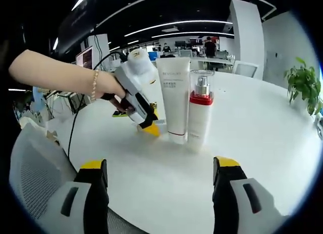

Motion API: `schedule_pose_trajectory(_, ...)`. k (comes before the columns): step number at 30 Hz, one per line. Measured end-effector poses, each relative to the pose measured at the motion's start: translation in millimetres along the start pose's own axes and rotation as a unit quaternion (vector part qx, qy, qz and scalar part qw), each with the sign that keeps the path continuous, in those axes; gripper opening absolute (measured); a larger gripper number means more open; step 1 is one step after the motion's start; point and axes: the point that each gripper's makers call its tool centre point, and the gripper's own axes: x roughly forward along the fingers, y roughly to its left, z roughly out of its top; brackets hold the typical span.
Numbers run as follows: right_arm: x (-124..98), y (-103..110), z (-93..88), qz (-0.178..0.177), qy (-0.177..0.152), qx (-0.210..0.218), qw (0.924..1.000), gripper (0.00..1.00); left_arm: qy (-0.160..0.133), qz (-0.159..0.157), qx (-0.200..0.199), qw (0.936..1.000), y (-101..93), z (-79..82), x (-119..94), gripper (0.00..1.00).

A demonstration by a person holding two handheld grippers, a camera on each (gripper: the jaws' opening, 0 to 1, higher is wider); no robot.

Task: Arrange the skincare products in the storage area until every visible bottle or jar stands upright without overlapping.

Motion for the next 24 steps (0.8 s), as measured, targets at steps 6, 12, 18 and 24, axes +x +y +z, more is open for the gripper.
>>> schedule_pose_trajectory(6, 0, 1, -0.6, 0.002, 0.002, 0.000, 1.0000, 0.85, -0.013, 0.003, -0.024, 0.9996, 4.4, -2.0, -10, 0.24)
schedule_pose_trajectory(12, 1, 2, -1.1, 0.005, 0.004, -0.003, 1.0000, 0.85, -0.028, -0.002, -0.057, 0.9980, 6.9, -4.7, -23, 0.23)
schedule_pose_trajectory(18, 0, 5, -0.3, 0.011, 0.005, -0.007, 0.9999, 0.83, -0.050, -0.004, -0.099, 0.9938, 5.0, -9.8, -41, 0.23)
schedule_pose_trajectory(24, 1, 10, 0.1, 0.020, 0.005, -0.010, 0.9997, 0.83, -0.070, -0.005, -0.128, 0.9892, 7.2, -21.8, -56, 0.23)
